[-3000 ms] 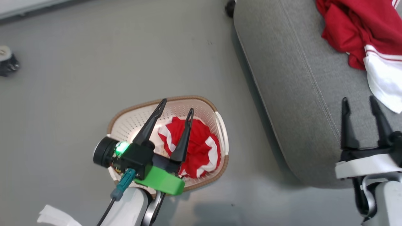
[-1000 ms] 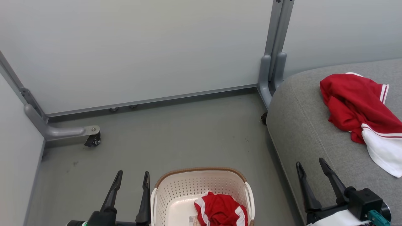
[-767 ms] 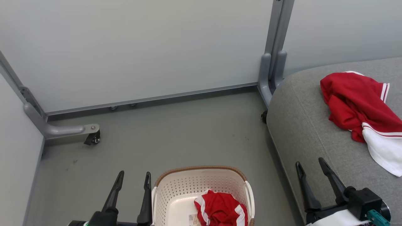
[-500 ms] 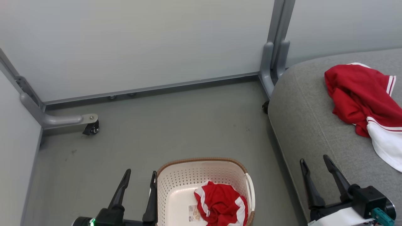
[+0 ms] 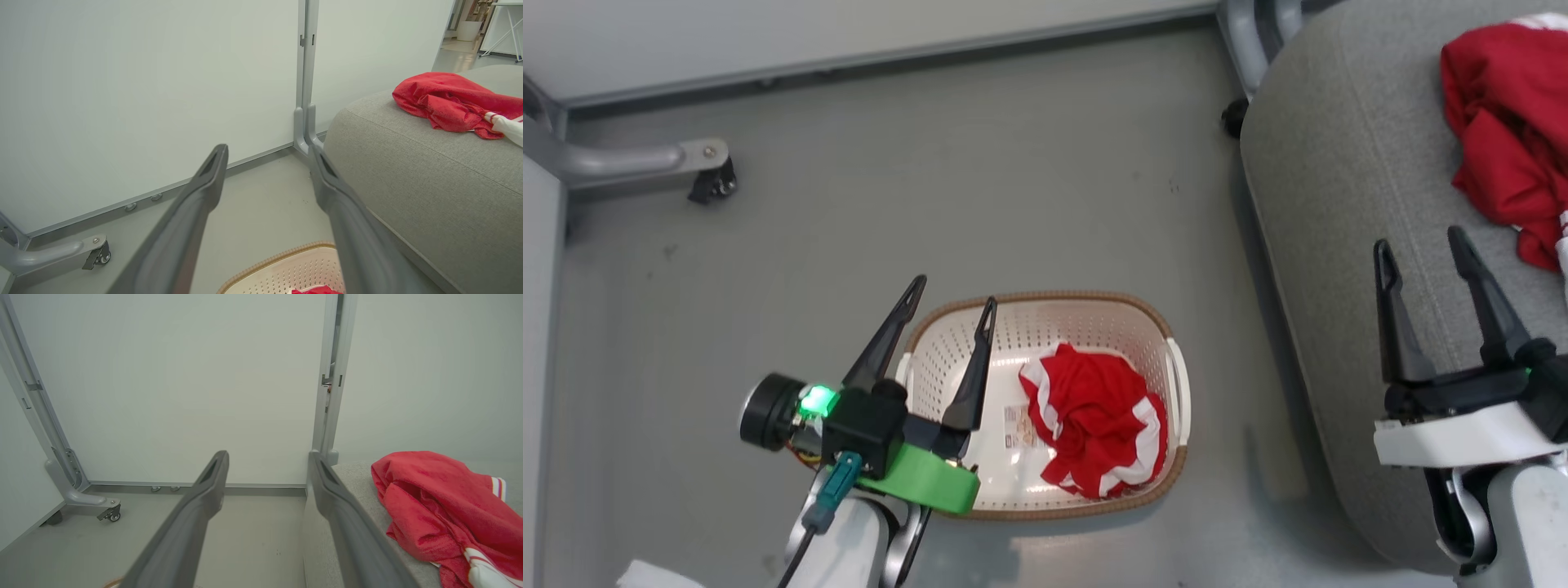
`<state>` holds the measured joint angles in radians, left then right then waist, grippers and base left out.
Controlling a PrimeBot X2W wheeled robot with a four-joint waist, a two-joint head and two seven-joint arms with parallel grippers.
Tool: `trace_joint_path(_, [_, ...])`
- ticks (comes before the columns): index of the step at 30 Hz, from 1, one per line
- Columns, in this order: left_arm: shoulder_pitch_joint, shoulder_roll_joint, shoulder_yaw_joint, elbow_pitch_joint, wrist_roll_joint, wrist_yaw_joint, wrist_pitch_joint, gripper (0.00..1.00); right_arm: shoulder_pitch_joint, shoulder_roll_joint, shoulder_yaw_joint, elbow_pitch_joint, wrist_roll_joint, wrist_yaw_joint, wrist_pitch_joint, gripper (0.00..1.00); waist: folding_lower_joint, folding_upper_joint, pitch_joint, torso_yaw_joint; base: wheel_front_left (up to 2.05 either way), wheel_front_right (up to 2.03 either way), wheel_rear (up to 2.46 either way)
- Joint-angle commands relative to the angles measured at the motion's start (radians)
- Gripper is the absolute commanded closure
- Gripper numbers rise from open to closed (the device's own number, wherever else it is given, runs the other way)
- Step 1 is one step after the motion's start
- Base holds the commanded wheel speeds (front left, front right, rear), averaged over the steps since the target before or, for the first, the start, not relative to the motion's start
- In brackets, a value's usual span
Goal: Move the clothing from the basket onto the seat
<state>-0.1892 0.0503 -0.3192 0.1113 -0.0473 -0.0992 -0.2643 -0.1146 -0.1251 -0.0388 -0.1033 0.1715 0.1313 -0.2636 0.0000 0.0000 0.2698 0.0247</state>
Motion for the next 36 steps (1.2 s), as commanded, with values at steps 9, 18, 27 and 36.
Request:
trace_joint_path(9, [-0.265, 0.032, -0.083, 0.171, -0.003, -0.031, 0.0, 0.0, -0.158, 0.014, -0.026, -0.057, -0.015, -0.001, -0.002, 0.0, 0.0, 0.0, 0.391, -0.086, 0.0, 0.0, 0.0])
trace_joint_path(18, [-0.506, 0.115, -0.308, 0.452, -0.062, -0.032, 0.0, 0.0, -0.238, 0.035, -0.002, -0.105, -0.025, -0.001, -0.002, 0.0, 0.0, 0.0, 0.558, -0.145, 0.0, 0.0, 0.0])
trace_joint_path(27, [-0.683, 0.096, -0.43, 0.723, -0.129, -0.032, 0.0, 0.0, -0.301, 0.05, 0.033, -0.158, -0.033, -0.001, -0.002, 0.0, 0.0, 0.0, 0.702, -0.174, 0.0, 0.0, 0.0])
trace_joint_path(36, [-0.818, 0.083, -0.537, 0.895, -0.176, -0.032, 0.0, 0.0, -0.344, 0.05, 0.064, -0.231, -0.041, -0.001, -0.002, 0.0, 0.0, 0.0, 0.821, -0.191, 0.0, 0.0, 0.0])
